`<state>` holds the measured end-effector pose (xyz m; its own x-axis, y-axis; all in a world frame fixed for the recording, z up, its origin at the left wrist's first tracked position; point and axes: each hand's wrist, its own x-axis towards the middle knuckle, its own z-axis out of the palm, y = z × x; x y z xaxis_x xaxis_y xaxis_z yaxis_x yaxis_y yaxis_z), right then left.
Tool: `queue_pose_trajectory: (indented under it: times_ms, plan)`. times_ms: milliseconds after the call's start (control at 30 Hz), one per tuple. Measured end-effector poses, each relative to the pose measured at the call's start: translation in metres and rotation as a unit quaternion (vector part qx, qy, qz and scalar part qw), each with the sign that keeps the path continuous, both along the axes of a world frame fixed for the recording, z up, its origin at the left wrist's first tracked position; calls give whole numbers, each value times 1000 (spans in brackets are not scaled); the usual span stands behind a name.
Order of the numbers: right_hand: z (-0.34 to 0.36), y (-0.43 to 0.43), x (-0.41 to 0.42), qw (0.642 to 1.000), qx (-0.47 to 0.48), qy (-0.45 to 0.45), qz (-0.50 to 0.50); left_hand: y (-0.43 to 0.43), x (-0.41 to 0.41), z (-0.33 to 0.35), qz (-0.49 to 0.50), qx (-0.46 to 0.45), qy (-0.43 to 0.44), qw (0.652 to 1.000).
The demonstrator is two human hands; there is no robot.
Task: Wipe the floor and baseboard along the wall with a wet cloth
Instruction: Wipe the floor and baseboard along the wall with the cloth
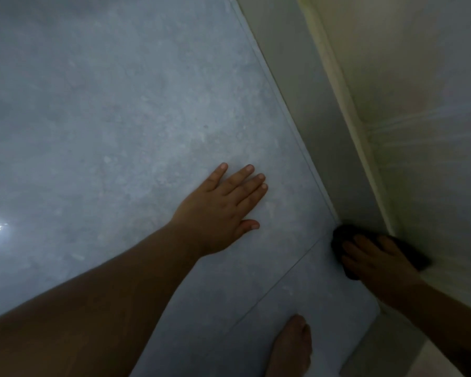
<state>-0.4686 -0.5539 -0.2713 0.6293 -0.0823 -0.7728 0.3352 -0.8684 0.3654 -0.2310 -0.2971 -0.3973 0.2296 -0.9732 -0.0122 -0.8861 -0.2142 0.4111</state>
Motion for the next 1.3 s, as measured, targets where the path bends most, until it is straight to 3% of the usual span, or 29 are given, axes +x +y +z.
queue_pose_trajectory:
  times_ms: [67, 167, 300, 367, 433, 533, 633, 700, 767, 867, 1000, 1100, 1200, 1300]
  plan:
    - [-3, -1, 29, 998, 34, -41, 34, -1, 0, 0, 5, -1, 5, 1000]
    - [-23, 11, 137, 978, 61, -163, 116, -1, 0, 2, 24, -1, 9, 1000]
    - [-32, 41, 318, 951, -73, -253, 163, -1, 2, 3, 51, -6, 14, 999]
    - [-28, 53, 365, 942, -99, -270, 171, -1, 4, 4, 69, -27, 26, 997]
    - [-31, 52, 359, 941, -82, -290, 154, 1, 8, 7, 89, -52, 43, 994]
    - [-33, 41, 261, 949, -15, -298, 104, 11, 29, 13, 151, -40, 7, 988]
    - [-20, 29, 136, 980, 8, -195, 30, 27, 69, 19, 215, 6, -32, 976]
    - [-14, 20, 108, 991, -2, -134, 20, 34, 98, 23, 232, 31, -46, 971]
    - [-18, 15, 136, 989, 15, -137, 53, 41, 122, 26, 244, 59, -44, 967]
    - [-36, 22, 250, 960, 48, -240, 136, 52, 144, 23, 287, 84, -35, 954]
    - [-42, 58, 443, 942, -9, -282, 184, 52, 152, 17, 324, 79, -27, 942]
    - [-37, 73, 532, 944, -67, -260, 191, 52, 151, 14, 324, 79, -32, 942]
    - [-38, 70, 512, 944, -62, -280, 161, 51, 151, 13, 326, 87, -26, 941]
    - [-39, 62, 418, 958, -14, -274, 84, 51, 149, 14, 327, 91, -13, 941]
